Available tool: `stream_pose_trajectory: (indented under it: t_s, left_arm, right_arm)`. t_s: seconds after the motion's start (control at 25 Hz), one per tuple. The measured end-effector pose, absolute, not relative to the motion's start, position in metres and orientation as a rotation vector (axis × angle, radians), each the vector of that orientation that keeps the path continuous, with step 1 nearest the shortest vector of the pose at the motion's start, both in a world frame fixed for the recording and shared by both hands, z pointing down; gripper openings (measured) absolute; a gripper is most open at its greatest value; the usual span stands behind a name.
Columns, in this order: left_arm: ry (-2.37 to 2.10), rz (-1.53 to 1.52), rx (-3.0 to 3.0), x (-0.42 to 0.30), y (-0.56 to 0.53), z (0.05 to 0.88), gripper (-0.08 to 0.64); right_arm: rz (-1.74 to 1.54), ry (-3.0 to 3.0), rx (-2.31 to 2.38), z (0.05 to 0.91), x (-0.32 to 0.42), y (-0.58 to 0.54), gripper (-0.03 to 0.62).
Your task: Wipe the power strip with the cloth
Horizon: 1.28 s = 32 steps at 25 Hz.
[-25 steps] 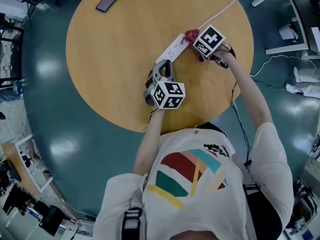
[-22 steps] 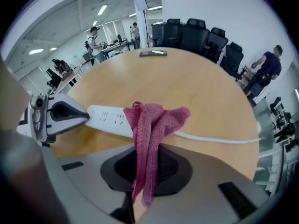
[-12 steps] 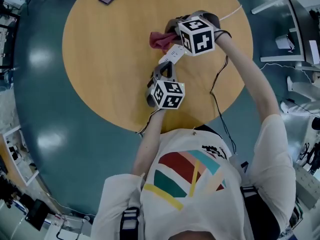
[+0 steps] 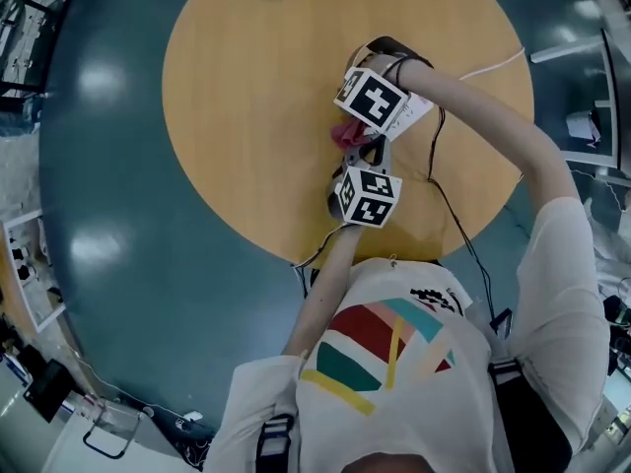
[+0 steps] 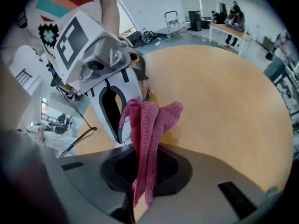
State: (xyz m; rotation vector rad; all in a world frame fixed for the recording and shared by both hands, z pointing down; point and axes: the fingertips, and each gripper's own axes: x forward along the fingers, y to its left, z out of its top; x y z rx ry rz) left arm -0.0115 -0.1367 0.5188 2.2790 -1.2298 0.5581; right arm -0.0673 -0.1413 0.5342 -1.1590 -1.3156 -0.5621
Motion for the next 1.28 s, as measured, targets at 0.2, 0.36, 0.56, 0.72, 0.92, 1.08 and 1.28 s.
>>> stream_pose_trajectory:
  t_s: [0.2,0.36,0.56,0.72,0.92,1.08,1.28]
  left_arm:
    - [-1.232,0.573,2.301,-0.012,-0.142,0.523,0.041]
    - [-1.215,0.571,2.302,-0.018,-0.143,0.521,0.041]
    - [-1.191,0.595,2.327,-0.024,-0.143,0.520,0.040]
    - [-1.206,0.618,2.336,-0.016,-0.141,0.520,0.041]
    - [-1.213,0.635,2.336,-0.007,-0.145,0.517,0.040]
    - [-1.217,0.641,2.335,-0.012,-0.143,0.519,0.041]
    - [-1.218,0.664,2.341,0.000,-0.140,0.521,0.041]
  right_arm:
    - [-0.547,-1.265,-1.225,0.545,-0.069,-0.143,0.038]
    - [-0.549,-1.283,-1.227,0.543,-0.073,-0.142,0.038]
    - [-0.601,-1.263,-1.188,0.541,-0.061,-0.155,0.038]
    - [-0.640,-1.146,-1.119,0.542,-0.012,-0.190,0.038]
    - [-0.621,-1.080,-1.016,0.542,0.050,-0.229,0.038]
    - [-0.605,-1.051,-0.955,0.543,0.073,-0.242,0.038]
    - [-0.587,-1.061,-0.873,0.542,0.103,-0.246,0.038]
